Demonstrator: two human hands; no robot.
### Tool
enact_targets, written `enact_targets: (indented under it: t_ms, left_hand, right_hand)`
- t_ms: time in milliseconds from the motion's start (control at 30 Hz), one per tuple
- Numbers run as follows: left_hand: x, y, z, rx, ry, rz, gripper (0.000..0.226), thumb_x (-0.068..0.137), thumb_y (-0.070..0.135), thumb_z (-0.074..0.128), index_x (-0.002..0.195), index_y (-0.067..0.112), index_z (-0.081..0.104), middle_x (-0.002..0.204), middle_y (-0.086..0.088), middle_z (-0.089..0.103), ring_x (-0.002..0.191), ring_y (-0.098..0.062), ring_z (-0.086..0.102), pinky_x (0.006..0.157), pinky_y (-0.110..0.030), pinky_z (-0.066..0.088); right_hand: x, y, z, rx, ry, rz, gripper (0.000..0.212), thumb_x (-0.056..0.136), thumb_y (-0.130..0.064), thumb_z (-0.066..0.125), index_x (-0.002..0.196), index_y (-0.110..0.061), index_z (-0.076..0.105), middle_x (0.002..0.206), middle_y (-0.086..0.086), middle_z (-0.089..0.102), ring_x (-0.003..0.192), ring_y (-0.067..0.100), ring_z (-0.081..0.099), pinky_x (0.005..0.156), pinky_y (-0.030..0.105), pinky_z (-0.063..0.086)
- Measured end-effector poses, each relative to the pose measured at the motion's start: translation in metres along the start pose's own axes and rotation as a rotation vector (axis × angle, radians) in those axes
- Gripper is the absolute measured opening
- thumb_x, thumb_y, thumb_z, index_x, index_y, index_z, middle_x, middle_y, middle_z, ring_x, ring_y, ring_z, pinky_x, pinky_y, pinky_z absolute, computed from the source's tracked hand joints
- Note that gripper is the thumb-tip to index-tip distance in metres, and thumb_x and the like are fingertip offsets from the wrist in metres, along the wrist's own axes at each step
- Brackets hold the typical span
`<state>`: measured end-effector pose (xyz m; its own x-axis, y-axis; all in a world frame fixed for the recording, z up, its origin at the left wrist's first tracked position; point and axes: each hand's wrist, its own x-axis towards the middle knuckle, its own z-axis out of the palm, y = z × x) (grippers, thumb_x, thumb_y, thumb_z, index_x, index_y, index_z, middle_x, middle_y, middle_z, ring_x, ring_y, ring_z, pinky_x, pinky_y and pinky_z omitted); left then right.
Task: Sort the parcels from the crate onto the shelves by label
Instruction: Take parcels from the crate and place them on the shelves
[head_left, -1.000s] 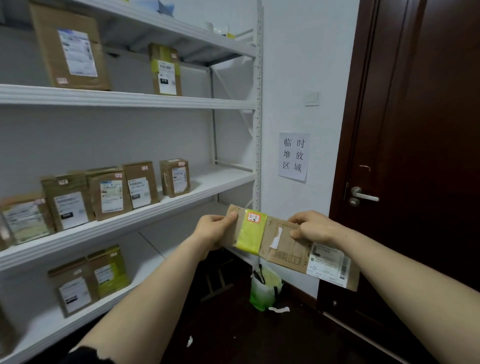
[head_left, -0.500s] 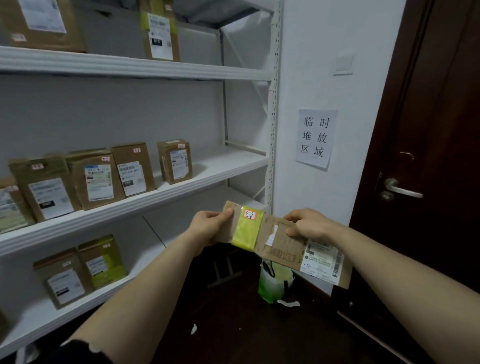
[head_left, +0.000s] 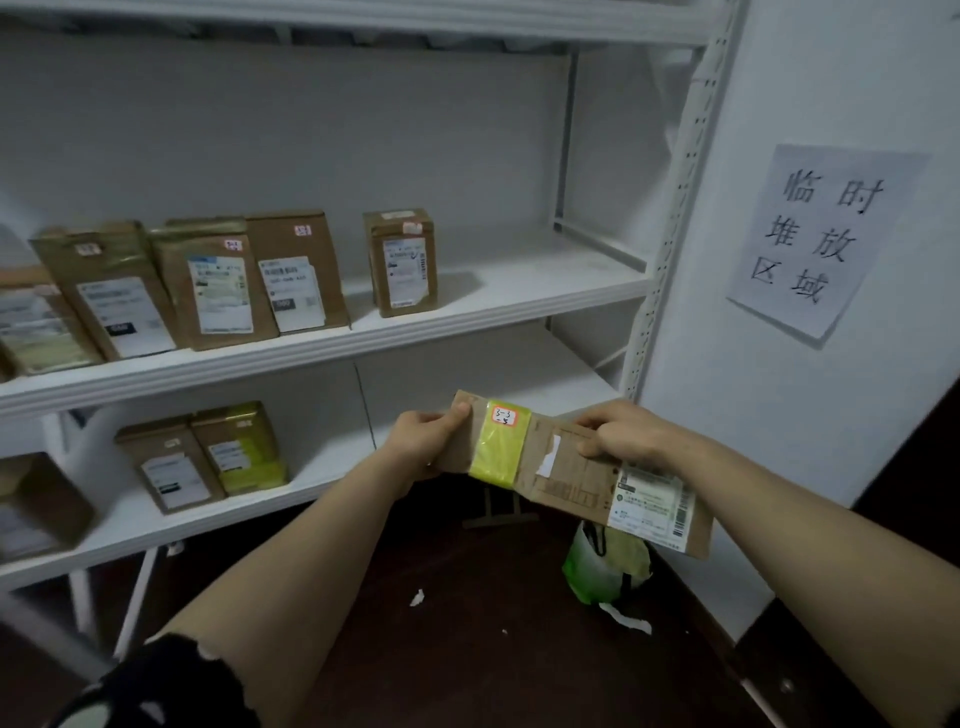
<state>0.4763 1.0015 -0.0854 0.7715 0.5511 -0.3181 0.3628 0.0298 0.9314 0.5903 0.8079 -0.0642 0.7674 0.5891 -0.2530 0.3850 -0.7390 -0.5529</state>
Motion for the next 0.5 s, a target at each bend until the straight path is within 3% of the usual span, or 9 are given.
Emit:
enact_targets:
  t_ms: [167,300,433,500]
  left_hand:
    - [0.025,-0.009,-0.022,-0.045,0.108,-0.062,0.050,0.091,0.040,0.060,0.125,0.002,0.056,0.097,-0.005,0.057,0.080,-0.015,0.054,0.075,-0.033,0.047]
    - [0.042,-0.020,-0.047,-0.089,0.172,-0.099,0.047,0.093,0.036,0.058,0.123,0.000,0.056,0.079,0.001,0.055,0.068,-0.009,0.053,0.059,-0.024,0.047]
    - [0.071,-0.036,-0.084,-0.089,0.192,-0.137,0.049,0.094,0.035,0.056,0.126,-0.002,0.055,0.086,-0.002,0.057,0.073,-0.014,0.055,0.058,-0.025,0.047]
    - [0.090,-0.044,-0.102,-0.078,0.200,-0.140,0.048,0.095,0.035,0.055,0.125,-0.002,0.056,0.095,-0.006,0.056,0.079,-0.016,0.054,0.063,-0.027,0.048]
  right_hand:
    - [0.053,-0.017,0.012,-0.011,-0.103,-0.067,0.032,0.089,-0.011,0.059,0.120,-0.016,0.062,0.107,0.000,0.062,0.091,0.012,0.056,0.067,0.021,0.042]
    - [0.093,-0.037,0.031,-0.026,-0.168,-0.110,0.032,0.087,-0.010,0.060,0.118,-0.018,0.062,0.110,0.000,0.064,0.093,0.012,0.058,0.073,0.024,0.045]
    - [0.132,-0.064,0.056,-0.022,-0.252,-0.118,0.035,0.086,-0.013,0.061,0.120,-0.020,0.061,0.106,-0.002,0.063,0.091,0.009,0.059,0.068,0.022,0.045]
    - [0.155,-0.077,0.069,-0.011,-0.290,-0.107,0.039,0.085,-0.013,0.065,0.124,-0.017,0.060,0.109,-0.002,0.064,0.093,0.009,0.061,0.075,0.023,0.049]
